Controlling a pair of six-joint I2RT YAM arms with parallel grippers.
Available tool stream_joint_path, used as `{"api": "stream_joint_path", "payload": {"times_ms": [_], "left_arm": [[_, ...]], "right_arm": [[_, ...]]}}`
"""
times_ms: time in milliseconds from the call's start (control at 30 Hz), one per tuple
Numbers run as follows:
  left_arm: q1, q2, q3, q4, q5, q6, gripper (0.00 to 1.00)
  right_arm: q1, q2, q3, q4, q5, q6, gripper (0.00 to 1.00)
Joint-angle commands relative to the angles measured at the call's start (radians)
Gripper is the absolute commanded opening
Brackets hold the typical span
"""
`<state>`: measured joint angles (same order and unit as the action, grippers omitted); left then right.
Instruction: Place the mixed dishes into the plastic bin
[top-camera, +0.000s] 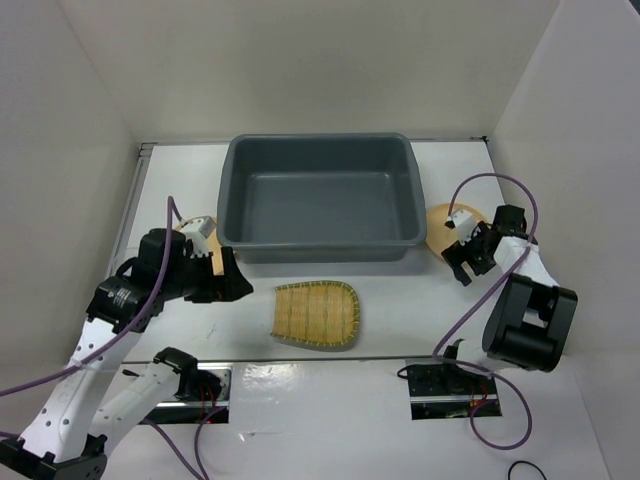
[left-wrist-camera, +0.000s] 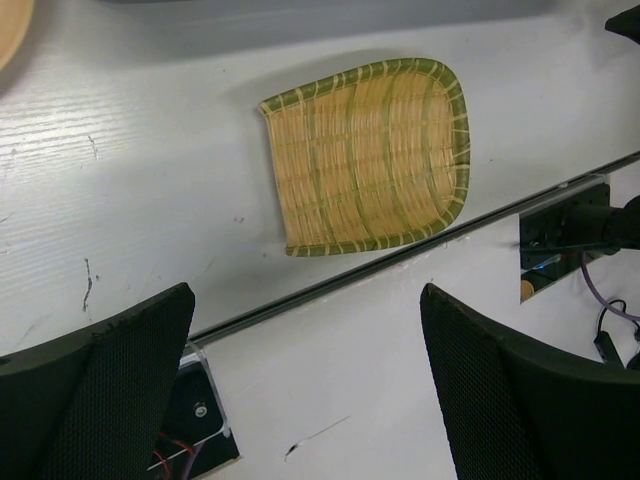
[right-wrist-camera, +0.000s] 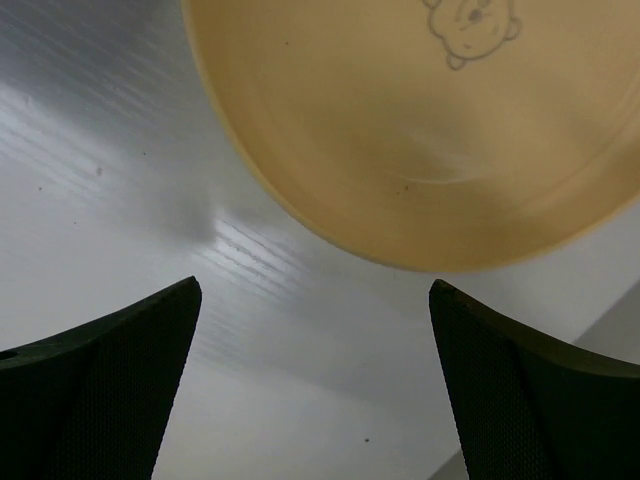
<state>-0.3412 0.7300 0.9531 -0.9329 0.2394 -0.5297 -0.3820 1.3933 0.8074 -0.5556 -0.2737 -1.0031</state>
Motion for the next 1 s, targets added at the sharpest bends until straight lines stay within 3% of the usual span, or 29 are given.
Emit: {"api": "stream_joint_path", "payload": {"times_ms": [0, 267, 567, 967], "left_arm": [[-0.002, 0.009, 0.046, -0.023, -0.017, 0.019, 1.0], [-0.002, -0.027, 0.058, -0.069, -0.08, -0.003, 1.0], [-0.002, -0.066, 0.02, -0.049, -0.089, -0.053, 1.0], [-0.002, -0.014, 0.058, -0.082, -0.089, -0.018, 1.0]], "right_arm": [[-0.001, 0.088, 0.039, 0.054, -0.035, -0.041, 0.99], [-0.037, 0.199, 0.115, 0.009, -0.084, -0.169, 0.96], [-0.005, 0.016, 0.138, -0.004, -0.19, -0.218, 0.94], [0.058, 0.303, 0.248, -0.036, -0.153, -0.278, 0.91]]}}
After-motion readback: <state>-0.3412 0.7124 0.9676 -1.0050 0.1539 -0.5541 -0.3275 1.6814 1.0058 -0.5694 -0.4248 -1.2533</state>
